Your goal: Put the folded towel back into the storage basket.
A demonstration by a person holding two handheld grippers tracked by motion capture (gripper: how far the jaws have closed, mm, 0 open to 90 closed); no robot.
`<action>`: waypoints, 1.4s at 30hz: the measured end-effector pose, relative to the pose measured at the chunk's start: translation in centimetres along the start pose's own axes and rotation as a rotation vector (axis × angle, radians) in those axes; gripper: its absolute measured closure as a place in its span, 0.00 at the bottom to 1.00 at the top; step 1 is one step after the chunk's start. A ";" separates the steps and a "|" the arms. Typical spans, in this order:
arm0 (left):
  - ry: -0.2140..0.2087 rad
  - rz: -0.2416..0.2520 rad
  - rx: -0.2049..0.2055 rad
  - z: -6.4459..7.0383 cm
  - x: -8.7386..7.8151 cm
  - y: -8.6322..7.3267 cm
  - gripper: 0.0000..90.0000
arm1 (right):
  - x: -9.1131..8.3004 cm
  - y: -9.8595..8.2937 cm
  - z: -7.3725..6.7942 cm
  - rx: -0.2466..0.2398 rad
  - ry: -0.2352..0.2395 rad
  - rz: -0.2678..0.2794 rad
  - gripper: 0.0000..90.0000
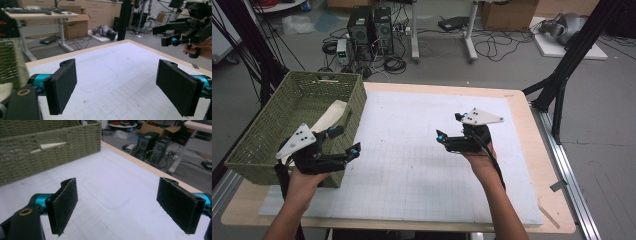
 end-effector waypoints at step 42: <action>-0.144 -0.116 0.029 5.3 8.5 -7.4 0.20 | -9.4 -12.3 6.4 0.133 -0.280 -0.029 0.18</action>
Point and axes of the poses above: each handheld gripper's, and its own axes: x roughly forward along the jaws, y roughly out of its top, z roughly to its right, the point moved 10 cm from there along x, roughly forward along the jaws, and after that the axes turned 4 degrees about x, right-handed, at the moved point
